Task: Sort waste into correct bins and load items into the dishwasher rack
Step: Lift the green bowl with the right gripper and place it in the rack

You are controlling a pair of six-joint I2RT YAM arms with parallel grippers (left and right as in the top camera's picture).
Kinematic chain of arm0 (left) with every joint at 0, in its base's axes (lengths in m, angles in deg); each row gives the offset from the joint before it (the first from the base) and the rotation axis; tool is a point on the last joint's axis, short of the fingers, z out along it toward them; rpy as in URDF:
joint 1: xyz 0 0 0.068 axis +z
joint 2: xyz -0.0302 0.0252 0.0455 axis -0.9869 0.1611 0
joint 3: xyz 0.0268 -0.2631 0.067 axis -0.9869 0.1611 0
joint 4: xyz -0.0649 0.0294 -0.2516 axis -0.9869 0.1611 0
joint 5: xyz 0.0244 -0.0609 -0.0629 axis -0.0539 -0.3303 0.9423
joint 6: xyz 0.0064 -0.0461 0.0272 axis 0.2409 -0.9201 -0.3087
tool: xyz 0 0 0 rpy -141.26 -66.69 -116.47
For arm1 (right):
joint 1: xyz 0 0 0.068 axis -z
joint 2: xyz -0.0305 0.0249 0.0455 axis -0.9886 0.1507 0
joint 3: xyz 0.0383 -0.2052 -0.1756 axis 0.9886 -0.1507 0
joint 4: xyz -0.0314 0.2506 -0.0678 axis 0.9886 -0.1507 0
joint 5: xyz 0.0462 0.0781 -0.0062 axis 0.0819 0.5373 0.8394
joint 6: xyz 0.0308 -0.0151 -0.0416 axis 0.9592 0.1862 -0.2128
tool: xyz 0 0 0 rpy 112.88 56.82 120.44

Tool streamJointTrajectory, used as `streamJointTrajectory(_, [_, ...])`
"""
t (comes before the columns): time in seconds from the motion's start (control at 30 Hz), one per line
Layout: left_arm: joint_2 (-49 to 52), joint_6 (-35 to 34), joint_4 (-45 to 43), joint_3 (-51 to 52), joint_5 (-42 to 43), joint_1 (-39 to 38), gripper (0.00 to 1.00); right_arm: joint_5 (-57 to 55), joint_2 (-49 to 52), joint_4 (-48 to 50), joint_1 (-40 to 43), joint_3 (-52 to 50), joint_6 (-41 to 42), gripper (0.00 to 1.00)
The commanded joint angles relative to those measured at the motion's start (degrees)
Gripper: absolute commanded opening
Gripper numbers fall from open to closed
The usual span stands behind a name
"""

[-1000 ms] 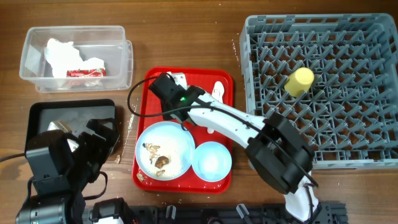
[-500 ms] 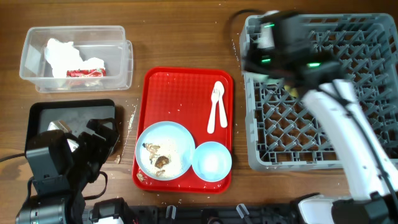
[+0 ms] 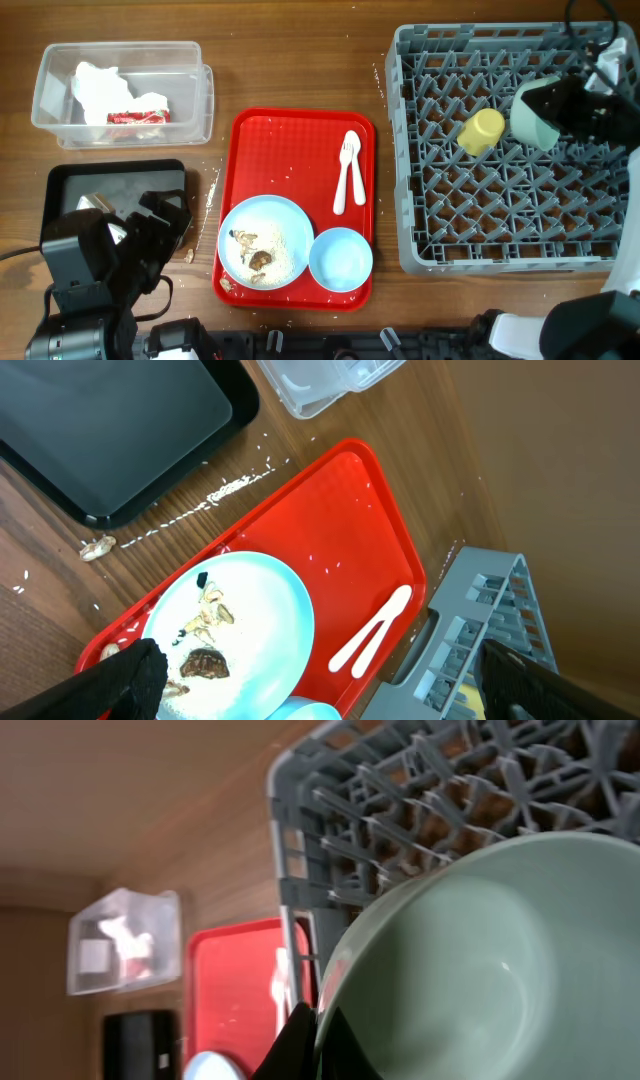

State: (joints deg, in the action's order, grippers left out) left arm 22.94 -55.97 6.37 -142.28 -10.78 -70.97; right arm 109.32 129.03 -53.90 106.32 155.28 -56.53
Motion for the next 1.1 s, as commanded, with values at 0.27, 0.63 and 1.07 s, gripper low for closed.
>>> streamJointTrajectory(0.27, [-0.11, 0.48, -0.15, 0.02, 0.59, 0.11, 1.0, 19.93, 14.69, 4.81, 6.14, -0.59, -2.16, 0.04])
streamJointTrajectory(0.63, [-0.11, 0.48, -0.15, 0.02, 0.59, 0.11, 1.0, 28.02, 24.74, 3.04, 12.59, -0.72, -4.28, 0.04])
streamJointTrajectory(1.07, [-0.11, 0.48, -0.15, 0.02, 0.59, 0.11, 1.0, 7.08, 23.8, -2.49, 19.15, -0.72, 2.27, 0.09])
